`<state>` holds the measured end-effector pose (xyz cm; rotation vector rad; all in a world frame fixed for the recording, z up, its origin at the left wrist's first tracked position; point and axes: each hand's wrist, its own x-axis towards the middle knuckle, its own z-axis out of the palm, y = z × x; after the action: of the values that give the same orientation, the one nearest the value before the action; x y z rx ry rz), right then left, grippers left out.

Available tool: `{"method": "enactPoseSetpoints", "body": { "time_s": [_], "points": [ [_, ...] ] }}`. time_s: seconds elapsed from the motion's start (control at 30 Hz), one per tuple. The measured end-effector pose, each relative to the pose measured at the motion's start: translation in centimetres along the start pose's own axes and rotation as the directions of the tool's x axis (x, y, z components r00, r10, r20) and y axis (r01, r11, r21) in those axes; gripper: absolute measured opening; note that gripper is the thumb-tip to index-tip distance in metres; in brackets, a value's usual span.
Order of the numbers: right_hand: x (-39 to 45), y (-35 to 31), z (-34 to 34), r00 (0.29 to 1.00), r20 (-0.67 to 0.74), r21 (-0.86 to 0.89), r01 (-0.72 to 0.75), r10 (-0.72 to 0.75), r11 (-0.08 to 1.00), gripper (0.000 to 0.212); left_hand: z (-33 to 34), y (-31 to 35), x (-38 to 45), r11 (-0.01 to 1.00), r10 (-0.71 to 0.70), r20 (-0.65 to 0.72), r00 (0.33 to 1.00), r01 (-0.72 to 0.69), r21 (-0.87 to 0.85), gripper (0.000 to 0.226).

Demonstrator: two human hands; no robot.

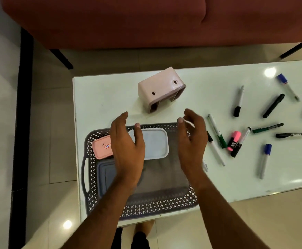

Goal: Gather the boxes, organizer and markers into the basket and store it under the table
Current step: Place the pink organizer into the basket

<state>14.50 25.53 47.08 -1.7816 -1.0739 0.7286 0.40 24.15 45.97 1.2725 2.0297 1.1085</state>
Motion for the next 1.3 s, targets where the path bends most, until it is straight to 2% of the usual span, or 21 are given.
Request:
{"method": "enactPoseSetpoints", "body": {
  "time_s": [0.1, 0.17, 0.23, 0.3, 0.4, 0.47, 0.57, 0.73, 0.93, 1.03, 1.13, 1.3],
  "points": [
    [4.8, -0.5, 0.1, 1.000, 0.002, 0.111, -0.026, 0.026, 0.993, 0.033, 1.8, 1.9, 2.3, 0.996, -0.058, 0.061, 0.996, 0.061, -0.059, 0.047],
    [7.8, -0.3, 0.6, 0.997, 0.027, 0.140, -0.075, 0.072, 0.987, 0.038, 3.4, 2.7, 4.0, 0.975, -0.182, 0.111, 0.977, 0.194, -0.109, 0.052],
    [10.2, 0.4, 1.4, 0.989, 0.077, 0.138, -0.135, 0.125, 0.981, 0.042, 4.8, 3.5, 5.7, 0.916, -0.340, 0.181, 0.923, 0.369, -0.159, 0.055],
    [11.9, 1.2, 2.3, 0.976, 0.136, 0.141, -0.191, 0.172, 0.971, 0.046, 5.9, 3.9, 6.9, 0.850, -0.454, 0.232, 0.860, 0.496, -0.178, 0.051],
    [12.9, 1.9, 3.5, 0.953, 0.241, 0.128, -0.218, 0.183, 0.968, 0.044, 7.3, 3.7, 7.6, 0.797, -0.502, 0.267, 0.823, 0.560, -0.226, 0.034],
    [12.9, 2.0, 3.9, 0.943, 0.296, 0.129, -0.198, 0.153, 0.972, 0.034, 8.0, 3.4, 7.5, 0.789, -0.493, 0.282, 0.823, 0.560, -0.253, 0.031],
    [12.8, 2.4, 4.1, 0.945, 0.304, 0.144, -0.171, 0.121, 0.975, 0.023, 8.4, 3.3, 7.2, 0.791, -0.478, 0.269, 0.836, 0.543, -0.283, 0.031],
    [12.5, 1.2, 3.5, 0.953, 0.298, 0.143, -0.107, 0.061, 0.984, 0.032, 7.7, 4.1, 7.2, 0.784, -0.449, 0.247, 0.859, 0.511, -0.353, 0.033],
    [9.8, -2.6, 0.1, 0.977, 0.192, 0.132, 0.066, -0.091, 0.989, 0.042, 3.4, 7.2, 6.6, 0.855, -0.285, 0.176, 0.942, 0.333, -0.396, 0.018],
    [7.0, -4.0, -2.4, 0.980, 0.143, 0.142, 0.122, -0.142, 0.982, 0.042, 0.5, 7.9, 4.8, 0.897, -0.210, 0.127, 0.970, 0.242, -0.371, 0.035],
    [3.2, -4.3, -4.7, 0.984, 0.120, 0.136, 0.115, -0.132, 0.984, 0.037, -2.3, 7.8, 2.1, 0.930, -0.175, 0.086, 0.981, 0.193, -0.314, 0.048],
    [-3.9, -2.5, -7.6, 0.991, 0.125, 0.101, 0.031, -0.043, 0.994, 0.034, -5.4, 5.7, -4.0, 0.938, -0.182, 0.119, 0.976, 0.208, -0.277, 0.042]
  ]
}}
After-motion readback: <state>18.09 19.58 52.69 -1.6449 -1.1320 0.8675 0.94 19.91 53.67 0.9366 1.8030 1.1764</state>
